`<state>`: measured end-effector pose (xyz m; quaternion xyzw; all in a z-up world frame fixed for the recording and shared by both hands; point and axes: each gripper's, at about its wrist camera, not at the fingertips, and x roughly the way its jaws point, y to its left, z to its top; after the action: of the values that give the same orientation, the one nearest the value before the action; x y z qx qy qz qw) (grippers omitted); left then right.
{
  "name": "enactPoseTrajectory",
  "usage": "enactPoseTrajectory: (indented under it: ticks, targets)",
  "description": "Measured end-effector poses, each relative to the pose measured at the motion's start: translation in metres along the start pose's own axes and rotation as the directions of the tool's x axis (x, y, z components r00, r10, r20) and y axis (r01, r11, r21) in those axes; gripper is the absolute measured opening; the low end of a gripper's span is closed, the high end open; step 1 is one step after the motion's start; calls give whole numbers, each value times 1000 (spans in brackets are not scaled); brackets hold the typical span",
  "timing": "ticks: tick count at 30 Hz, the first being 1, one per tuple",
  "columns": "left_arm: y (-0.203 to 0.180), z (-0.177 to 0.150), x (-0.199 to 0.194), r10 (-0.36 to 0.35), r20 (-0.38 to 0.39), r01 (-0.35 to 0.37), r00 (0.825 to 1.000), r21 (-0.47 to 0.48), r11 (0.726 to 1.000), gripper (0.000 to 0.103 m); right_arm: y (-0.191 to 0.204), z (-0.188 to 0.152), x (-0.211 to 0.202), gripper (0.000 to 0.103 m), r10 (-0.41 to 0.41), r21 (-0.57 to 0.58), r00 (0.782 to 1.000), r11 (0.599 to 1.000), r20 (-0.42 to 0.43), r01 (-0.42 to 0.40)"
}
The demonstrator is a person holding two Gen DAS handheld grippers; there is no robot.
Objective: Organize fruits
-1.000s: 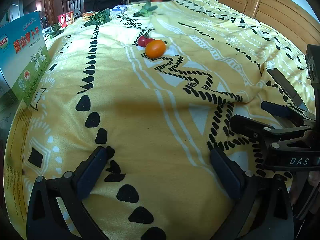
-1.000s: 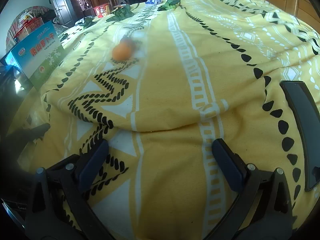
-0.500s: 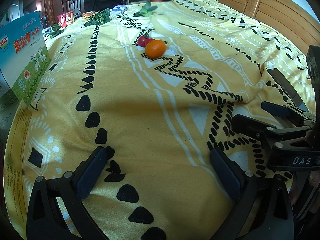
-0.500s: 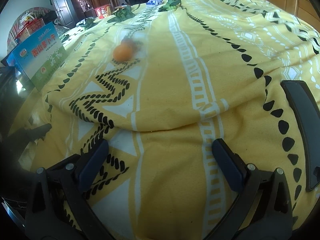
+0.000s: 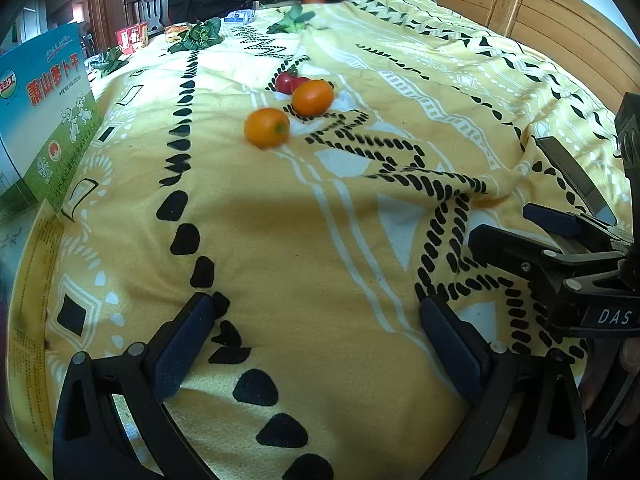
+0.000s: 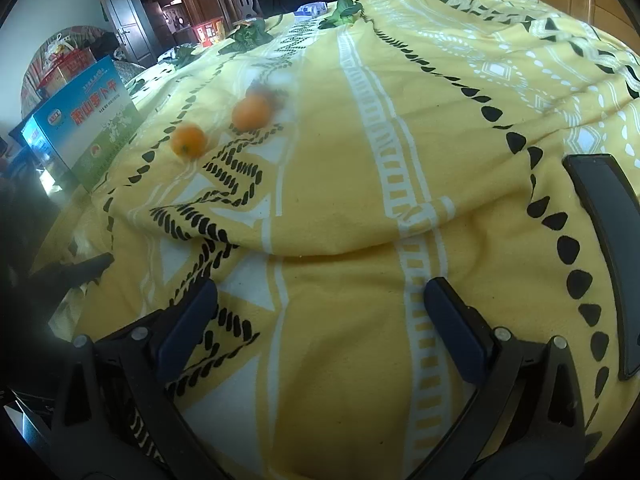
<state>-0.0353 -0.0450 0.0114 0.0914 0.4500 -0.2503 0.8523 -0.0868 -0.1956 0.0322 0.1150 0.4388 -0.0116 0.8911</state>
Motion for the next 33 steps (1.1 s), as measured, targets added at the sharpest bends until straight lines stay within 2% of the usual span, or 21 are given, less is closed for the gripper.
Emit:
enactPoseTrajectory:
  ticks: [26,31,33]
  targets:
    - [0,0,1,1,0,-1,1000,-1,1000,103,2,1,2,103,-5,-6,1000,1000,-5,5]
    - [0,0,0,0,0,0,1000,-1,1000,103,5,3,6,103,-30,-25,999,999,-19,29]
    - [0,0,0,-2,1,2,1000,-3,1000,103,2,3,5,103,-14,-15,1000,1000,-14,14]
